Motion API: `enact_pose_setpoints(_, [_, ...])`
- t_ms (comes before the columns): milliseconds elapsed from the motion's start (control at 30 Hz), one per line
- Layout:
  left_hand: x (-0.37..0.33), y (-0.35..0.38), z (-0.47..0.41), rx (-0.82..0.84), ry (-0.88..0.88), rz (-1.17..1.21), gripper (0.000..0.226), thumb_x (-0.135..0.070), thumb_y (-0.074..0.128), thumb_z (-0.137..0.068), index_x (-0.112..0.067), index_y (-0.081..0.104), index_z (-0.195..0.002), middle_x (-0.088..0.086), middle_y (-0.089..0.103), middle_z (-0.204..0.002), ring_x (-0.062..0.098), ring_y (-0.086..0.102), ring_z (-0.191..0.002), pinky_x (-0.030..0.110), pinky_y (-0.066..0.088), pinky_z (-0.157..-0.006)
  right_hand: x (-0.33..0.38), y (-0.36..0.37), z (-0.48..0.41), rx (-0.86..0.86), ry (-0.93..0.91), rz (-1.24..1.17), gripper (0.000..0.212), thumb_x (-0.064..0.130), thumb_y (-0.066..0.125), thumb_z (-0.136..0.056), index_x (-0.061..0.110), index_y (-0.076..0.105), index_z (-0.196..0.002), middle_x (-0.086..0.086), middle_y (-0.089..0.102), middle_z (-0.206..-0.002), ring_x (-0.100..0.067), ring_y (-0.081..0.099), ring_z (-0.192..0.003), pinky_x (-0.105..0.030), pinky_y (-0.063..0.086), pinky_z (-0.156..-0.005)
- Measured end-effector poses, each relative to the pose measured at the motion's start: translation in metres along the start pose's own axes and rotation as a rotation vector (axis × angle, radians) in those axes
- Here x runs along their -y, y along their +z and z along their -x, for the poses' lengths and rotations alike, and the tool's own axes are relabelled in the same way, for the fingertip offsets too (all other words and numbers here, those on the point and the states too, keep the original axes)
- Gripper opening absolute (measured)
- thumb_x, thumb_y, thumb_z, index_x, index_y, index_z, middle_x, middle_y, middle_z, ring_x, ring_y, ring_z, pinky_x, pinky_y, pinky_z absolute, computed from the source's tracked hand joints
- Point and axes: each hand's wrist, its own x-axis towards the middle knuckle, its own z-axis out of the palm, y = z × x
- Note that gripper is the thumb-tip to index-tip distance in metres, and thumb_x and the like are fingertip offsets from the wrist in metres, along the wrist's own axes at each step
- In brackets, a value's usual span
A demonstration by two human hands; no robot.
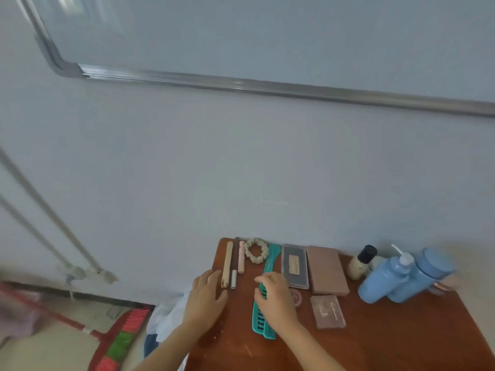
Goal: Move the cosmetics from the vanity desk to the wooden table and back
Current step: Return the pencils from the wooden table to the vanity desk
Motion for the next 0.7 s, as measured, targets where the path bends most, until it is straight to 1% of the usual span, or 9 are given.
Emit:
enact_pose_setpoints(100, [-0.006,0.002,-0.008,-0.044,-0.002,0.053,0.047,-0.031,0.045,-0.093,-0.020,0.033,-0.137,-0.004,0.033,-0.143,0.015,0.024,-0.133,0.025,0.024,-0.107,0.006,-0.001,-0.032,0.023,-0.026,0.064,0.036,0.024,0.041,-0.096,0.012,0.049,-0.128,0.001,0.045,-0.128,-0.011,0.037,-0.124,-0.021,0.029,-0.104])
enact_pose_setpoints(200, [-0.012,0.007,-0.014,-0.039,0.009,0.076,0.049,-0.029,0.047,-0.092,-0.021,0.032,-0.138,-0.005,0.033,-0.143,0.013,0.025,-0.132,0.022,0.023,-0.106,0.008,0.004,-0.067,0.052,-0.015,0.128,0.036,0.029,0.038,-0.096,0.010,0.050,-0.125,-0.001,0.049,-0.124,-0.018,0.039,-0.123,-0.028,0.033,-0.103])
enact_pose_setpoints(300, [-0.009,0.011,-0.018,-0.018,0.001,0.059,0.051,-0.034,0.045,-0.091,-0.023,0.031,-0.138,-0.007,0.033,-0.143,0.010,0.027,-0.131,0.019,0.022,-0.105,0.010,0.017,-0.084,0.098,0.023,0.153,0.040,0.037,0.037,-0.095,0.018,0.043,-0.130,-0.002,0.054,-0.118,-0.021,0.042,-0.122,-0.032,0.038,-0.097])
enact_pose_setpoints(333, [-0.009,0.012,-0.019,-0.016,0.003,0.027,0.053,-0.038,0.043,-0.090,-0.023,0.030,-0.139,-0.008,0.033,-0.143,0.010,0.027,-0.131,0.019,0.022,-0.105,0.010,0.021,-0.086,0.111,0.039,0.168,0.043,0.040,0.039,-0.094,0.021,0.038,-0.133,-0.003,0.053,-0.121,-0.022,0.039,-0.124,-0.034,0.037,-0.098])
enact_pose_setpoints(400, [-0.009,0.014,-0.024,-0.008,0.006,-0.033,0.059,-0.044,0.040,-0.086,-0.024,0.027,-0.140,-0.010,0.031,-0.144,0.009,0.025,-0.132,0.019,0.021,-0.105,0.008,0.025,-0.087,0.135,0.065,0.210,0.051,0.042,0.043,-0.092,0.025,0.029,-0.139,-0.004,0.045,-0.132,-0.024,0.031,-0.131,-0.039,0.032,-0.105])
enact_pose_setpoints(467, [-0.012,0.016,-0.028,-0.006,-0.006,-0.090,0.063,-0.046,0.044,-0.086,-0.025,0.023,-0.141,-0.011,0.030,-0.144,0.009,0.024,-0.133,0.021,0.021,-0.105,0.007,0.024,-0.091,0.130,0.075,0.236,0.052,0.039,0.045,-0.092,0.026,0.028,-0.139,-0.004,0.041,-0.136,-0.024,0.029,-0.132,-0.039,0.030,-0.105])
enact_pose_setpoints(533, [-0.015,0.018,-0.032,-0.010,-0.029,-0.169,0.066,-0.044,0.047,-0.086,-0.025,0.018,-0.143,-0.010,0.030,-0.144,0.012,0.025,-0.132,0.024,0.024,-0.104,0.006,0.022,-0.096,0.117,0.065,0.240,0.048,0.028,0.048,-0.090,0.027,0.031,-0.135,-0.003,0.044,-0.131,-0.023,0.036,-0.125,-0.036,0.034,-0.099])
enact_pose_setpoints(600, [-0.019,0.020,-0.037,-0.017,-0.056,-0.234,0.068,-0.043,0.046,-0.086,-0.023,0.016,-0.144,-0.006,0.031,-0.143,0.016,0.028,-0.130,0.027,0.027,-0.102,0.003,0.020,-0.102,0.121,0.067,0.210,0.052,0.018,0.051,-0.087,0.026,0.032,-0.134,-0.001,0.046,-0.130,-0.021,0.041,-0.120,-0.035,0.039,-0.096])
enact_pose_setpoints(700, [-0.026,0.024,-0.048,-0.043,-0.095,-0.258,0.064,-0.035,0.045,-0.087,-0.022,0.018,-0.143,0.000,0.040,-0.135,0.020,0.037,-0.120,0.030,0.034,-0.096,-0.002,0.018,-0.106,0.176,0.067,0.189,0.061,0.014,0.051,-0.085,0.026,0.026,-0.139,0.002,0.046,-0.133,-0.018,0.043,-0.122,-0.039,0.036,-0.100])
